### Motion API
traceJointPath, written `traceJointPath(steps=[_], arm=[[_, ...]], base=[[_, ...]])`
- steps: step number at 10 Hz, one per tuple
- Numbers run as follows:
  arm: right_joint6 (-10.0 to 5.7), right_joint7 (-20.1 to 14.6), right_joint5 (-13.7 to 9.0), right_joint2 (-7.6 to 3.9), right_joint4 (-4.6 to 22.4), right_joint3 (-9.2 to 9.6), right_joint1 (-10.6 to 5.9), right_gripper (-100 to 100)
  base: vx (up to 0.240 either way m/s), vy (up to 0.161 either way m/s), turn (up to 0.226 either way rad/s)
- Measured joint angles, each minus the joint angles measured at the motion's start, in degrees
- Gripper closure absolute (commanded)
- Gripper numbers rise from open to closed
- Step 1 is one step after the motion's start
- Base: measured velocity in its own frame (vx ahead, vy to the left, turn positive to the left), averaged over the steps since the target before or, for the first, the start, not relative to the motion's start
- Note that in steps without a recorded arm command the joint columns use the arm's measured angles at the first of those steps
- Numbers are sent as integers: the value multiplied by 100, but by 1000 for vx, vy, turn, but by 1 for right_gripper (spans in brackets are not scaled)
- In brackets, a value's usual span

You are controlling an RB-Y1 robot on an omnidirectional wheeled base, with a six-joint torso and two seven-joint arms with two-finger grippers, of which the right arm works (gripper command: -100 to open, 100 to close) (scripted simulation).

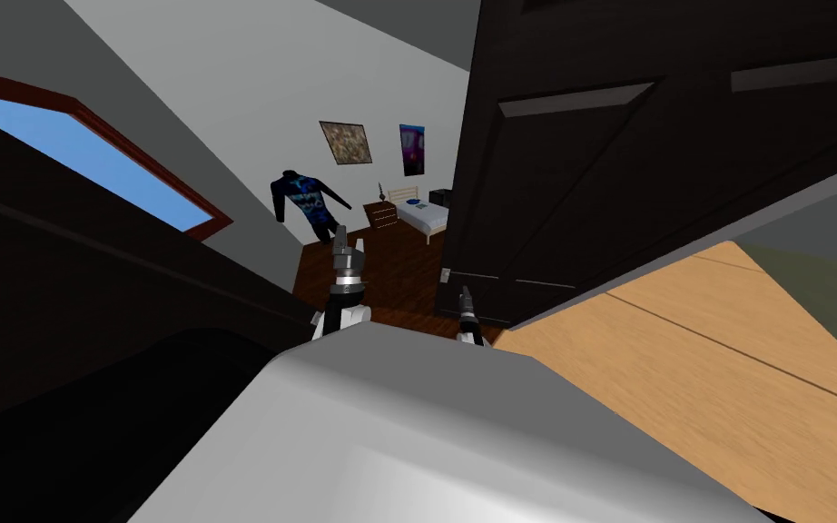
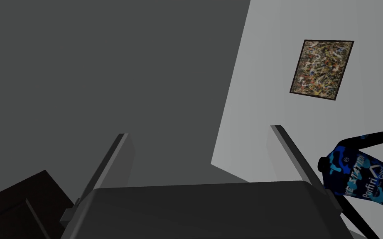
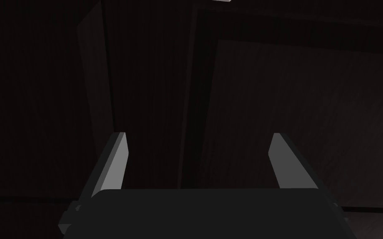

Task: Push the door open

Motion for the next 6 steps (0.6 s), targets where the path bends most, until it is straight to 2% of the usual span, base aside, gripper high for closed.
traceJointPath(steps=[1,2,3,4,5,6], arm=[[1,44,-63,55,48,103,-35,-100],[-66,91,-140,148,202,218,-120,-100],[-59,123,-173,180,148,284,-88,-100],[-20,136,-178,178,47,314,-23,-100],[24,170,-229,238,-57,423,36,-100],[70,242,-274,335,-176,529,118,-100]], base=[[-92,53,-191],[-63,41,-48],[-20,9,29],[-78,63,-175],[-102,158,-153],[-41,80,-28]])
